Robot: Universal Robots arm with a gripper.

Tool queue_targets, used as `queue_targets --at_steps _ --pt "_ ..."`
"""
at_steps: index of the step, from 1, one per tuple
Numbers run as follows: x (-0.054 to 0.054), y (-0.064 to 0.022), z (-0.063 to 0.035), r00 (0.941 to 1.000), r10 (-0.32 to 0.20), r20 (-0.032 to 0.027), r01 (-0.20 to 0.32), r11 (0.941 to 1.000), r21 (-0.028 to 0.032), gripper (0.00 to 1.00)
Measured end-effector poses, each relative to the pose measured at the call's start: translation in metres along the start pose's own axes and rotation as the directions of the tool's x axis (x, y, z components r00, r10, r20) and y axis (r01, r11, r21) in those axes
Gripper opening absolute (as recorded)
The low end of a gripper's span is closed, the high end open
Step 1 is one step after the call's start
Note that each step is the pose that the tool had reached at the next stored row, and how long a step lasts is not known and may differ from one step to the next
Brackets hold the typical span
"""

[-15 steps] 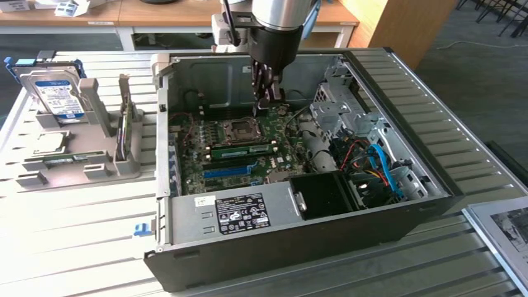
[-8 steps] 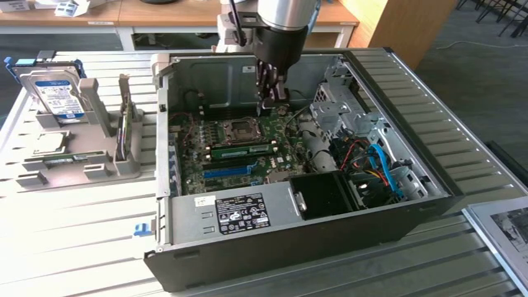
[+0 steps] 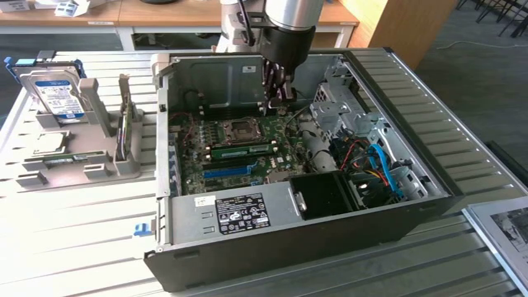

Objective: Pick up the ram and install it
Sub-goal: 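Press down the ram until it locks into place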

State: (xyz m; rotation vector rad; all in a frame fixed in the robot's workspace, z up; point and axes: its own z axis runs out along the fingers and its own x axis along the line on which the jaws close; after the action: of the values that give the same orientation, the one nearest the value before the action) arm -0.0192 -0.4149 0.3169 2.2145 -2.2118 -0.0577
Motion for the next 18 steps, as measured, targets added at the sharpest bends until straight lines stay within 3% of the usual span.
queue_targets --at_steps 8,18 --pt "0.0 -0.0001 0.0016 1.0 0.0 0.0001 0.0 1.0 0.0 0.1" --pt "0.0 -0.0004 0.011 1.0 0.0 0.0 0.0 1.0 0.0002 0.1"
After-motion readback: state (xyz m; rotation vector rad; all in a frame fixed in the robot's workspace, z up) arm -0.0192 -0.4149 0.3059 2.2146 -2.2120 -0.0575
